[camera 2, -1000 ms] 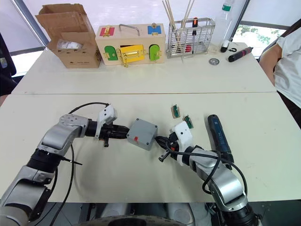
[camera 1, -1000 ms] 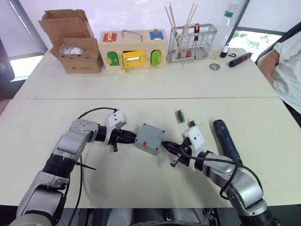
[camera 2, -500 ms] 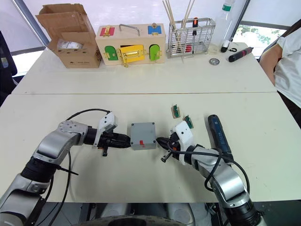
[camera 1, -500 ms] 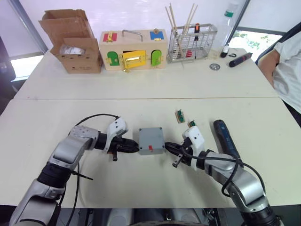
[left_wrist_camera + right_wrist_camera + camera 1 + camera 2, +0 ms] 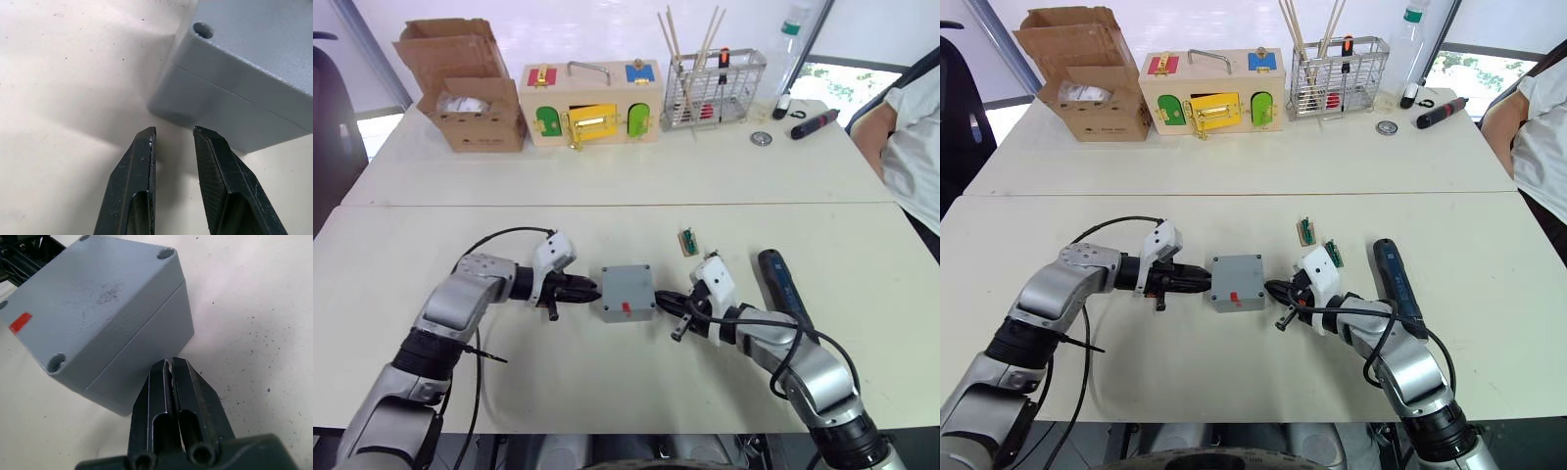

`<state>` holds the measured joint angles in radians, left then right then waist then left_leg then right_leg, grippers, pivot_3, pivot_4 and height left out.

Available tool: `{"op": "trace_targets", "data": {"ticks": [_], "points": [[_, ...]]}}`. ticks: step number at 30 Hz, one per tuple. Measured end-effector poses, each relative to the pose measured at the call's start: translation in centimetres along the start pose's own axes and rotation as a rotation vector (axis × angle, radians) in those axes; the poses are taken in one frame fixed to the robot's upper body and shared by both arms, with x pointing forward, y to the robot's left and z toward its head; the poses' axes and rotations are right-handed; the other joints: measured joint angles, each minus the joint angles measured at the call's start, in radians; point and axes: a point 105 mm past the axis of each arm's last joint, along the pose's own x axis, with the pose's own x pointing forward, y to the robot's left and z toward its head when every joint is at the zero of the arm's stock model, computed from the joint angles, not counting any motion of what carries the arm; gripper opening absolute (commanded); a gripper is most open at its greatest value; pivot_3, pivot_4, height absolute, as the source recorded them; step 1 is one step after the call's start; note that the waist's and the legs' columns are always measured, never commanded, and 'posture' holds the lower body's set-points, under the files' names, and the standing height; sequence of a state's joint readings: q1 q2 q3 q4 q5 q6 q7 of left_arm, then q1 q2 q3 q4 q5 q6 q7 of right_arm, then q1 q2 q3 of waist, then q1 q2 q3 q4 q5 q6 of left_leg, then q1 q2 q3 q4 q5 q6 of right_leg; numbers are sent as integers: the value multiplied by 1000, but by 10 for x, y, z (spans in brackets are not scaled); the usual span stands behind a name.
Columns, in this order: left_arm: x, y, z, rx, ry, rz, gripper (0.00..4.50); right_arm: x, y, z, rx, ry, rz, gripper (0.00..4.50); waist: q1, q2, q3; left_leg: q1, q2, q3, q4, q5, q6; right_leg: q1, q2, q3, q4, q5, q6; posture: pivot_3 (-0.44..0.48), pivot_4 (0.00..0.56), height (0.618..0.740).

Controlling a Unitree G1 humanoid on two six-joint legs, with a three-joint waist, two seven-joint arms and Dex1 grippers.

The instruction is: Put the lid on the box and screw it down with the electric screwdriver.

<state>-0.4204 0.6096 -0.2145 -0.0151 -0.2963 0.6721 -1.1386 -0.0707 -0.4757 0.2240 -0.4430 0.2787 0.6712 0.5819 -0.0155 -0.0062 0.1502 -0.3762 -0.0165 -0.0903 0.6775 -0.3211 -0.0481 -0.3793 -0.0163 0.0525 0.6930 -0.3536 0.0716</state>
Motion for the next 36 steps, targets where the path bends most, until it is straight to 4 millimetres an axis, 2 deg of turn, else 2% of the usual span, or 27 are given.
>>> {"op": "trace_targets", "data": {"ticks": [14, 36], "points": [[3, -22, -8, -6, 19, -29, 1187, -5, 8, -9, 14, 40, 32, 54, 2, 0, 0, 0, 0, 0, -1, 0, 0, 1, -1, 0, -1, 0, 0, 0, 150, 740], [1, -19, -8, -7, 21, -18, 1187, -11, 18, -13, 38, 55, 67, 54, 1, 0, 0, 1, 0, 0, -2, 0, 0, 3, -1, -1, -4, 0, 0, 0, 150, 740]]}}
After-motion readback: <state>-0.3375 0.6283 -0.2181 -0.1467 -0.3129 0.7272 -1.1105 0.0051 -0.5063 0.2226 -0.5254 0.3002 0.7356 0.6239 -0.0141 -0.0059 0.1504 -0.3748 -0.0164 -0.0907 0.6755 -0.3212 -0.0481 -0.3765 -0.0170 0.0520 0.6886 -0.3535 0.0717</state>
